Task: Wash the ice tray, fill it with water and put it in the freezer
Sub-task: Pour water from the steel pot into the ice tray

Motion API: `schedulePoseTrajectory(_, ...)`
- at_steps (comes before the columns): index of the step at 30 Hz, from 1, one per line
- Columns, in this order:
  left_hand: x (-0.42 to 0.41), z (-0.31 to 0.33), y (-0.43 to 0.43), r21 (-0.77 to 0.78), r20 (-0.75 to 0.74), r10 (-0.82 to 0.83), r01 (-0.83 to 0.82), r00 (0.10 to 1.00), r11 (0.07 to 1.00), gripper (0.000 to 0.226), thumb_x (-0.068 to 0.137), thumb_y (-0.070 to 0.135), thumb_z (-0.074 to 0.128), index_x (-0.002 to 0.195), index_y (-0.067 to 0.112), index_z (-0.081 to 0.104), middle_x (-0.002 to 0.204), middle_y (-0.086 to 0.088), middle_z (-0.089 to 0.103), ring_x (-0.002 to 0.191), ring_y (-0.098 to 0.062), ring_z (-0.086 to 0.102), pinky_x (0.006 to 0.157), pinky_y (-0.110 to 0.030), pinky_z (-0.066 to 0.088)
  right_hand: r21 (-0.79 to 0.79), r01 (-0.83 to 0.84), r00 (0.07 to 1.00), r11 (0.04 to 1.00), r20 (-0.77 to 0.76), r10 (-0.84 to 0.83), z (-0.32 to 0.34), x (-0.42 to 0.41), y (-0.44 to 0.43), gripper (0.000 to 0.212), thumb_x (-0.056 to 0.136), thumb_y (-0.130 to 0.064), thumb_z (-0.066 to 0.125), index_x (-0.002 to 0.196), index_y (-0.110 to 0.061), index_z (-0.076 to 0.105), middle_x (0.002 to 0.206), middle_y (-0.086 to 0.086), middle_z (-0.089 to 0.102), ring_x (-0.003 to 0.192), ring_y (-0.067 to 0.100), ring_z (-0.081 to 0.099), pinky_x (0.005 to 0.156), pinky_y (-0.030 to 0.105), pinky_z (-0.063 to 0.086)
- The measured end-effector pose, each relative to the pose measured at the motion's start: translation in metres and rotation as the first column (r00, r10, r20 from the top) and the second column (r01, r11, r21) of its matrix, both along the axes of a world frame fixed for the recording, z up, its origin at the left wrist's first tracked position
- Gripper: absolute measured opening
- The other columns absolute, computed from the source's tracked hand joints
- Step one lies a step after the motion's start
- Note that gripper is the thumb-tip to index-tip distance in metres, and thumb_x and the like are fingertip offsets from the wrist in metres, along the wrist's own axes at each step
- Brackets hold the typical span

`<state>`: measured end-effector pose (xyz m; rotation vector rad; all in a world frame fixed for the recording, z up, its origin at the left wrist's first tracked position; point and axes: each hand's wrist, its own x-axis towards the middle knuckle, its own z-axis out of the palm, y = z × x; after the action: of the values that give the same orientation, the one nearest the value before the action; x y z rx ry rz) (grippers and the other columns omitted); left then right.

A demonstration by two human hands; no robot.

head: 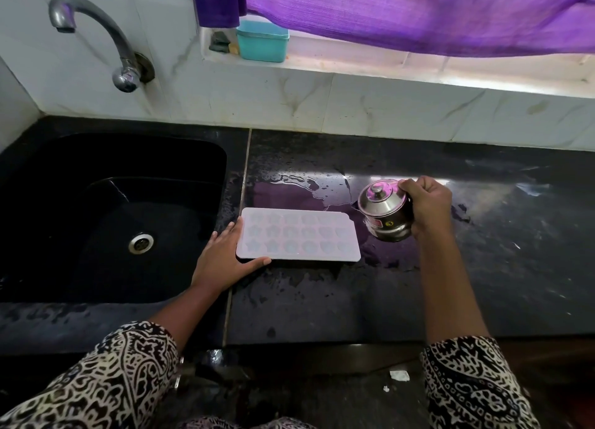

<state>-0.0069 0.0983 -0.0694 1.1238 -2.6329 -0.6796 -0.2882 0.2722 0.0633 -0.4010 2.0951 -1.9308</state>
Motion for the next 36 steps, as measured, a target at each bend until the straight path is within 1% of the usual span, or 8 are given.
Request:
schedulePoseTrajectory(4,0.000,-0.001,-0.001,-0.004,0.007,-0.001,0.001,1.000,1.000,0.137,0.049,0.102,0.019,0.155,0.016,0.009,0.160,0.000,0.021,0.147,-0.011,0.014,0.120,-0.035,0.007,0.070,0.027,0.998,0.997,-0.064,-0.023,-0.005,-0.003,0.005,0.036,0.075,-0.006,0.066,0.053,-0.019,0.041,0.054,0.001,0.046,0.051,0.013,0.042,0.051,0.024,0.038)
schedulePoseTrajectory(7,0.000,-0.001,-0.001,0.000,0.004,0.001,-0.001,1.000,1.000,0.134,0.051,0.100,0.026,0.155,0.016,0.009,0.160,0.000,0.021,0.147,-0.011,0.014,0.120,-0.034,0.007,0.107,0.034,0.994,0.994,-0.106,-0.023,-0.005,-0.005,0.007,0.035,0.074,-0.008,0.067,0.053,-0.020,0.042,0.055,0.003,0.046,0.052,0.014,0.041,0.051,0.025,0.037)
schedulePoseTrajectory(10,0.000,-0.001,0.000,-0.009,0.004,0.004,-0.004,1.000,1.000,0.126,0.057,0.092,0.032,0.155,0.016,0.010,0.159,-0.001,0.022,0.147,-0.011,0.015,0.120,-0.034,0.007,0.144,0.028,0.990,0.989,-0.138,-0.008,-0.004,-0.005,0.008,0.032,0.074,-0.012,0.067,0.055,-0.020,0.043,0.057,0.003,0.046,0.054,0.015,0.041,0.053,0.025,0.038)
schedulePoseTrajectory(13,-0.001,-0.001,0.000,-0.012,-0.002,0.004,-0.004,1.000,1.000,0.125,0.058,0.091,0.033,0.155,0.015,0.011,0.159,-0.001,0.024,0.147,-0.012,0.016,0.120,-0.034,0.008,0.156,0.016,0.987,0.988,-0.161,0.010,-0.002,-0.006,0.009,0.030,0.073,-0.014,0.067,0.056,-0.019,0.043,0.060,0.007,0.045,0.057,0.017,0.043,0.055,0.027,0.040)
schedulePoseTrajectory(18,0.000,-0.002,-0.001,-0.007,-0.004,0.005,-0.005,1.000,1.000,0.125,0.057,0.091,0.033,0.154,0.016,0.011,0.159,-0.002,0.025,0.147,-0.012,0.016,0.120,-0.035,0.008,0.160,0.014,0.982,0.987,-0.187,0.016,0.000,-0.005,0.007,0.031,0.075,-0.012,0.067,0.057,-0.018,0.043,0.056,0.001,0.044,0.052,0.013,0.040,0.052,0.023,0.039)
schedulePoseTrajectory(23,0.000,-0.001,0.000,-0.011,0.006,0.001,-0.001,1.000,1.000,0.126,0.056,0.091,0.032,0.154,0.015,0.011,0.159,-0.002,0.024,0.147,-0.012,0.016,0.120,-0.034,0.007,0.160,0.012,0.986,0.987,-0.166,0.015,0.001,-0.003,0.007,0.029,0.077,-0.011,0.066,0.059,-0.018,0.044,0.060,0.003,0.048,0.057,0.016,0.045,0.056,0.026,0.044)
schedulePoseTrajectory(36,0.000,0.000,0.000,-0.009,0.000,0.001,-0.001,1.000,1.000,0.126,0.056,0.091,0.032,0.154,0.015,0.011,0.159,-0.003,0.024,0.147,-0.012,0.015,0.120,-0.034,0.007,0.155,0.024,0.988,0.988,-0.154,0.001,0.005,-0.002,0.008,0.030,0.077,-0.010,0.064,0.060,-0.019,0.042,0.061,0.002,0.047,0.058,0.015,0.045,0.053,0.025,0.042)
